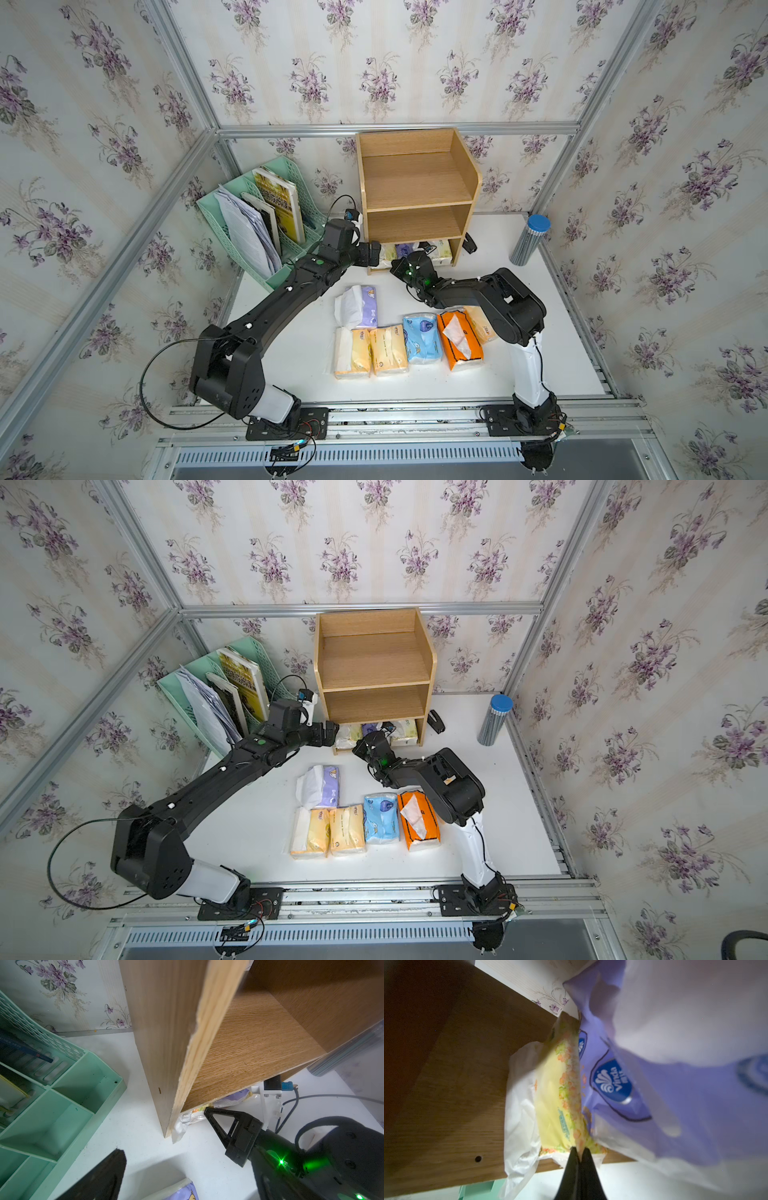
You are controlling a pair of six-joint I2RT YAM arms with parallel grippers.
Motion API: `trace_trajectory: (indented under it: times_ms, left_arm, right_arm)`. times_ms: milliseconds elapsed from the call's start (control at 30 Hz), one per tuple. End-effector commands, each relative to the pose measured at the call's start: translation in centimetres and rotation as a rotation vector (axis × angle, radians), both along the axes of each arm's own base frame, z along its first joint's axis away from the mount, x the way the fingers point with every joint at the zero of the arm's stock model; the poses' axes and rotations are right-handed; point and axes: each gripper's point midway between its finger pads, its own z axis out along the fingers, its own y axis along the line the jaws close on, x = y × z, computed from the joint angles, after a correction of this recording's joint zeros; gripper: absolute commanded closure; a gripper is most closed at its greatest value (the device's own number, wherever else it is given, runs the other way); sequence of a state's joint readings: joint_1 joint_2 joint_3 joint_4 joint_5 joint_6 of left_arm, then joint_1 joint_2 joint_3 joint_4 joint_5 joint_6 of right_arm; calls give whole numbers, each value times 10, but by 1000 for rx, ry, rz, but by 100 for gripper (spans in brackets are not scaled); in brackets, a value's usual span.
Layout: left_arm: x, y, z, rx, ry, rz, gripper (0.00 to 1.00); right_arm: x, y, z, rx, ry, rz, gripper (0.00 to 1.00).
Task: Remove the tissue boxes from the shelf
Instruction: Pick up a box of tissues from the shelf.
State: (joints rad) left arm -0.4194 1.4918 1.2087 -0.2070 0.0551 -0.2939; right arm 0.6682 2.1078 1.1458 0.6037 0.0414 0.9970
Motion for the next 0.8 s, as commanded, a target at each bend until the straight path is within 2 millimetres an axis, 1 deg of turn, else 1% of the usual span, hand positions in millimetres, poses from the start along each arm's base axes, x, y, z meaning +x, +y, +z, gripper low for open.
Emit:
trace_trajectory:
  times_ms: [0, 100, 267, 333, 433, 567, 767]
  left_arm:
    - [0, 2, 8, 10, -7, 3, 1]
    - [0, 4, 10, 13, 1, 16, 1]
    - [-2, 5, 15, -11, -1, 32, 1]
    - [-4, 6, 18, -17, 0, 37, 1]
    - [-7, 7, 23, -23, -1, 43, 1]
    - [-13, 6, 27, -24, -5, 41, 1]
    - [-20, 0, 26, -10, -3, 45, 1]
  right_arm:
    - [-6, 4, 17, -8, -34, 39, 99]
    - [-15, 2, 23, -40, -34, 65, 100]
    - [-35, -3, 22, -59, -18, 120, 100]
    - [-47, -5, 23, -72, -10, 139, 100]
    - [-64, -16, 15, -125, 22, 147, 100]
    - [-83, -36, 8, -184, 36, 151, 100]
    - [-121, -49, 1, -247, 69, 195, 100]
